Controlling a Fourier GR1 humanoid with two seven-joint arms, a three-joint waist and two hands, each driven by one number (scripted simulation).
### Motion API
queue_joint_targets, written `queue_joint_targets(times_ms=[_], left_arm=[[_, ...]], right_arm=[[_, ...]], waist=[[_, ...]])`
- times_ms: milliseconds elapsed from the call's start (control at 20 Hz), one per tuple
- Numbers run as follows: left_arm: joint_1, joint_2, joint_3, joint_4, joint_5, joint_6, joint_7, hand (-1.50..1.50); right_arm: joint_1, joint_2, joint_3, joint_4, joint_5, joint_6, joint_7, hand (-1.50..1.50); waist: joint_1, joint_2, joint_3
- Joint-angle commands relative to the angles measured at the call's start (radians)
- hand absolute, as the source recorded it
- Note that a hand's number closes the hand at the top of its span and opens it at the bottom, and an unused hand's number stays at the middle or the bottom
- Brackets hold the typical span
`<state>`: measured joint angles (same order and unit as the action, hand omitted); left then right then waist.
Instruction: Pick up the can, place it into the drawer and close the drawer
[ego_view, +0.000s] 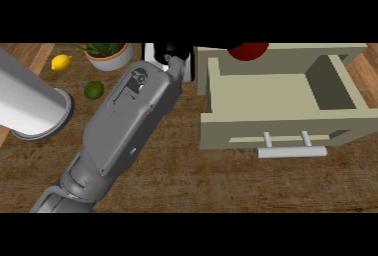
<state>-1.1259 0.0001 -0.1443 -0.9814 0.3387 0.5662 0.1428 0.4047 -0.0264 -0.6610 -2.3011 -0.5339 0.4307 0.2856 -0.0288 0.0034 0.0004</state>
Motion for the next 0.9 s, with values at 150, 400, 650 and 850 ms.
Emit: queue_joint_targets(times_ms=[150,400,650,850], left_arm=[[-0.138,0.0,-0.1,0.186,0.167,0.074,-0.087,1.5],[-0.195,0.0,-0.108,0.258,0.231,0.044,-0.118,1.5],[-0.24,0.0,-0.148,0.399,0.286,0.027,-0.212,1.5],[-0.242,0.0,-0.235,0.373,0.347,0.095,-0.168,1.5]], right_arm=[[-0.021,-0.021,-0.01,0.007,-0.027,0.019,0.009,-1.5],[-0.042,0.0,0.004,-0.005,0.022,0.002,0.019,-1.5],[-0.052,-0.004,0.006,0.048,0.031,0.03,-0.013,-1.5],[-0.026,0.001,0.007,0.029,0.017,0.028,-0.006,-1.5]], waist=[[-0.025,0.005,0.0],[-0.016,0.004,0.0],[-0.04,0.014,0.001],[-0.029,0.004,0.001]])
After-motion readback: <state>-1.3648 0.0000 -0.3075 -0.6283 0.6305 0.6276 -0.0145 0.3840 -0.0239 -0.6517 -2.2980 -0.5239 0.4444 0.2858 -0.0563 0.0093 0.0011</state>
